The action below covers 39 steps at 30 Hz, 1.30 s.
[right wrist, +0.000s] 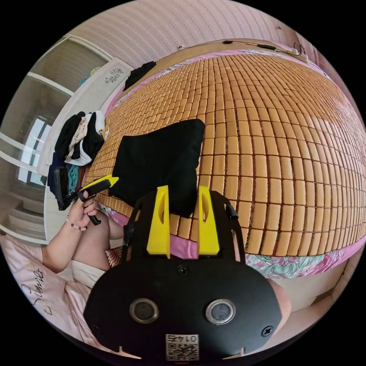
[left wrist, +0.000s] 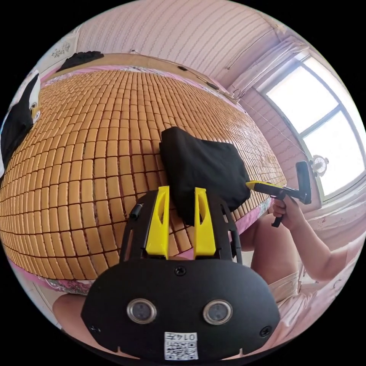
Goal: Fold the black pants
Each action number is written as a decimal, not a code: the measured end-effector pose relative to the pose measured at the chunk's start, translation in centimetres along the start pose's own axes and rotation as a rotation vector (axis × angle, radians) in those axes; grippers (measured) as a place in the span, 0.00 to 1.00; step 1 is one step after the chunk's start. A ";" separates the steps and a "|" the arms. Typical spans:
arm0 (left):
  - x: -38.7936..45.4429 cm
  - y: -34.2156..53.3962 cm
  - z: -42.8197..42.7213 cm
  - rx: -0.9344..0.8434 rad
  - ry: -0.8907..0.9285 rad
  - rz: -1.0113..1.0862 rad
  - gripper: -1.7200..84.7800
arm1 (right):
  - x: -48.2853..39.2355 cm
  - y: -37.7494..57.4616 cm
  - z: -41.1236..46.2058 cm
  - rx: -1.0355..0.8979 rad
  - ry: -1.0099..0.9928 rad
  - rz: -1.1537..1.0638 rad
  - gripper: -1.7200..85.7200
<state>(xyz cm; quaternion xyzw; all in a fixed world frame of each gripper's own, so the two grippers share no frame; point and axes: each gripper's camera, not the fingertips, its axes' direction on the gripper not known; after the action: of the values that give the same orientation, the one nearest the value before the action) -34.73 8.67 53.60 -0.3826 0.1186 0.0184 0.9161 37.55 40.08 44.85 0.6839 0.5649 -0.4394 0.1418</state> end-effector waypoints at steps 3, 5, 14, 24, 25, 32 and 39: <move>0.0 -0.9 0.5 -0.040 -0.019 0.015 0.12 | -0.3 0.3 -0.2 0.006 -0.041 0.004 0.11; 0.6 -1.6 0.5 -0.064 -0.011 0.062 0.10 | 0.4 0.6 -1.1 0.011 -0.107 0.033 0.09; 12.7 -5.1 8.8 -0.307 0.220 0.418 0.09 | 8.2 3.8 -11.0 0.056 0.067 0.098 0.06; 36.4 -9.0 24.0 -0.397 0.412 0.664 0.09 | 21.6 7.9 -25.3 0.073 0.520 0.301 0.05; 39.4 -10.2 26.2 -0.411 0.444 0.651 0.10 | 23.4 7.5 -27.2 0.089 0.601 0.346 0.05; 46.0 -12.4 29.6 -0.478 0.468 0.612 0.12 | 22.7 6.1 -33.5 0.226 0.792 0.466 0.08; 33.2 -7.2 19.7 -0.442 0.381 0.712 0.11 | 10.5 7.7 -21.8 0.136 0.633 0.297 0.14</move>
<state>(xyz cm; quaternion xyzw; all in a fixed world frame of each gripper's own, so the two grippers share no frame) 2.41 15.61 64.34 -0.5010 0.4020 0.2863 0.7109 53.82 59.42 47.02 0.8686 0.4448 -0.2168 -0.0239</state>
